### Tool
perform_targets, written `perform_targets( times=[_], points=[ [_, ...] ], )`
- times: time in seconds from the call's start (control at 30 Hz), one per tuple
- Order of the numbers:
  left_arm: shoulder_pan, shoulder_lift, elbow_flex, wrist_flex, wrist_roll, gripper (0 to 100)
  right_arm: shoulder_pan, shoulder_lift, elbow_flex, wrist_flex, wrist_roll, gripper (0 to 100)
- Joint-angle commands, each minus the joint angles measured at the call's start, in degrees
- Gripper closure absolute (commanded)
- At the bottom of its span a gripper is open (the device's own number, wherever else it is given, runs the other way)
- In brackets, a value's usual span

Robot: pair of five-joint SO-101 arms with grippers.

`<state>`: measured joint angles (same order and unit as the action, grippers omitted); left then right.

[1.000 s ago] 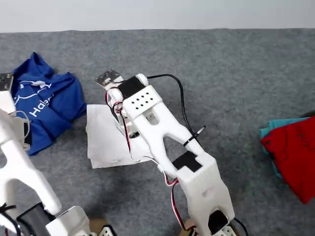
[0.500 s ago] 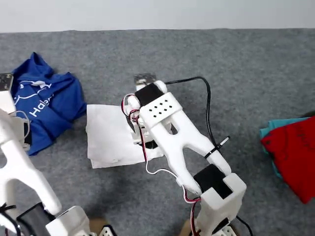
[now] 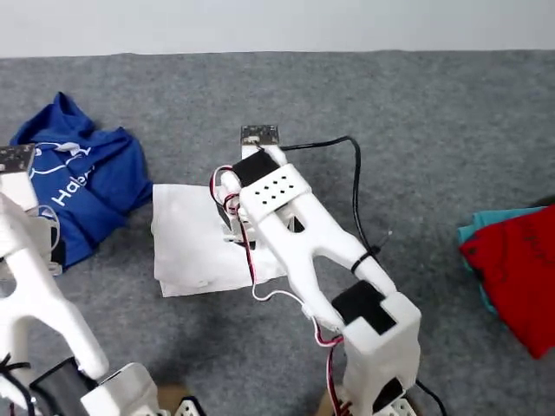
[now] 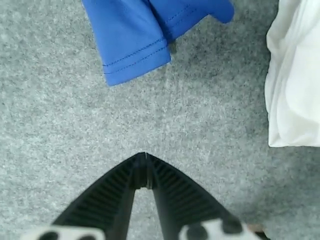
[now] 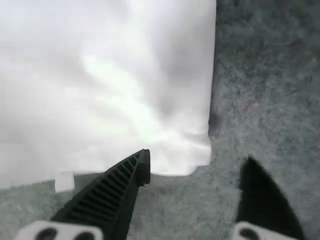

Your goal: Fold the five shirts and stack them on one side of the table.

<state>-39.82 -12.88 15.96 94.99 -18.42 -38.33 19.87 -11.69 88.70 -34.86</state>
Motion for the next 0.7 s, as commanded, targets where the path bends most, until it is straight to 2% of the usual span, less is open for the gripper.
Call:
perform_targets(
  times=[0.0, 0.5, 0.67],
  points=[
    [-0.1, -2.2, -0.1, 0.2, 0.0, 100, 0.9, 1.3, -0.6, -1.5, -0.6, 67.4],
    [-0.1, -2.2, -0.1, 0.2, 0.0, 100, -1.0, 11.6, -0.7, -7.5, -0.8, 68.1],
    [-0.1, -2.2, -0.1, 0.2, 0.0, 100, -0.7, 13.4, -0.7, -7.0, -0.4, 81.1]
  ],
)
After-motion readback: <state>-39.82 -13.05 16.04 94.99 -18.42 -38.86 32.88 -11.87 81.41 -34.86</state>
